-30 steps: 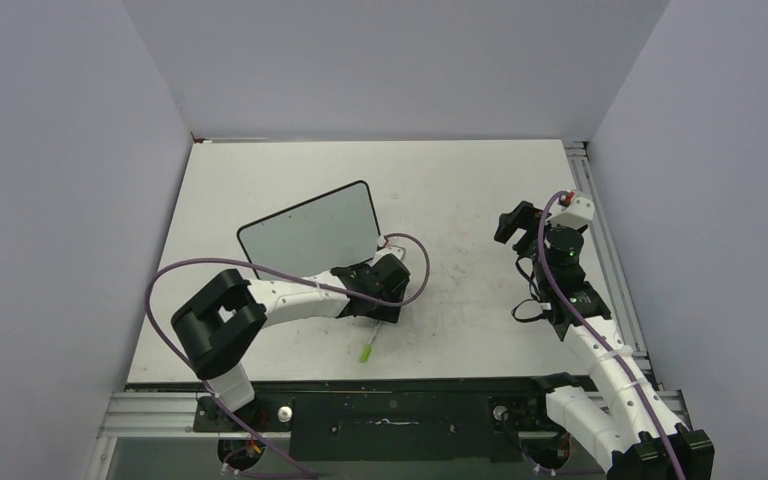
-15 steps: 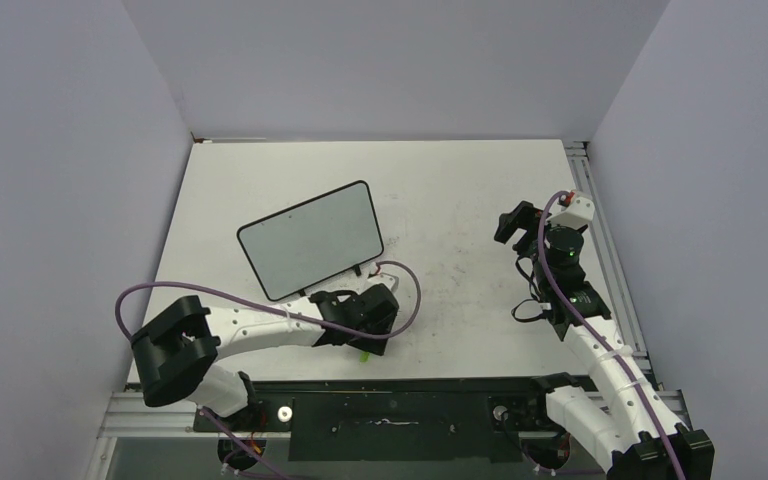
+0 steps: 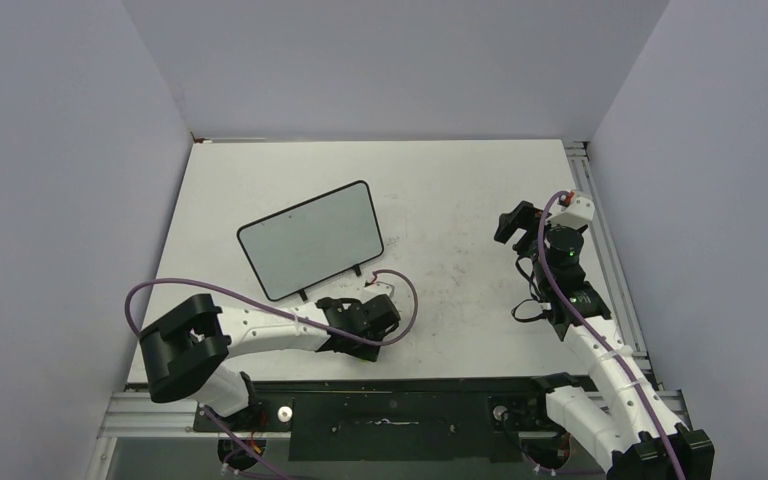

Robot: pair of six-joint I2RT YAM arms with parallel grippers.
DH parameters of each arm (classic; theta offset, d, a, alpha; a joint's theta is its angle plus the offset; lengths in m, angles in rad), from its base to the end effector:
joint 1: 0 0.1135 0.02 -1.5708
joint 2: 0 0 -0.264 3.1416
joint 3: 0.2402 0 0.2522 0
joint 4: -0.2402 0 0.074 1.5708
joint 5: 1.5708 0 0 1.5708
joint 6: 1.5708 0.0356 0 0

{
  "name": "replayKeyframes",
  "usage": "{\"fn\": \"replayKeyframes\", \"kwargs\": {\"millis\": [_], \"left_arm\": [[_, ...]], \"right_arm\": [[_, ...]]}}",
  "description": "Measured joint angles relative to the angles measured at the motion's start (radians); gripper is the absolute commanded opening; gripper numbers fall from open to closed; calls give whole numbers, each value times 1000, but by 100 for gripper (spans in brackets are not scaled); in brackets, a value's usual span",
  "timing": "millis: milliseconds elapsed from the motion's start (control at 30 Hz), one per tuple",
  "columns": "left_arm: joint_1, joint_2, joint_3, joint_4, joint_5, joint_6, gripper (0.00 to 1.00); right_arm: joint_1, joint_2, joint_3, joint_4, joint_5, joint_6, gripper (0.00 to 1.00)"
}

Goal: Write a sentence on the whiteboard
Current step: Pick up the whiteboard marker from the center of the board.

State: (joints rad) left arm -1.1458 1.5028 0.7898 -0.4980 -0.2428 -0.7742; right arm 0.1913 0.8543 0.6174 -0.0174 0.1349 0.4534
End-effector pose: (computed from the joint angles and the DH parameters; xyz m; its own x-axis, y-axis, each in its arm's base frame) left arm 0.1170 -0.2377 0.1604 -0.8698 0.2759 -0.4091 0.3375 0.9374 -0.0853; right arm 0.2018 0.0342 0.2859 -0.2486 0.3940 -0.8849 0.0537 0.9177 0.3935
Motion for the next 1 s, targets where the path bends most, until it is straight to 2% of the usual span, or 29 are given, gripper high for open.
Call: {"fn": "replayKeyframes", "kwargs": {"millis": [400,533,767,900,1000], "left_arm": [[-21,2,0,-19,-40,24,20],[-40,2,0,-26,-55,29,6],[-53,-6,5,-52,-95,29,2],[-48,-32,74,-155,-133,67,0],[-20,-109,151,-177,-136,130,0]], "right_arm": [[0,0,0,0,0,0,90],[0,0,0,1,-4,2,90],[0,51,0,27,-70,13,90],[0,114,0,32,-151,16,90],[0,172,7,30,-232,14,90]]}}
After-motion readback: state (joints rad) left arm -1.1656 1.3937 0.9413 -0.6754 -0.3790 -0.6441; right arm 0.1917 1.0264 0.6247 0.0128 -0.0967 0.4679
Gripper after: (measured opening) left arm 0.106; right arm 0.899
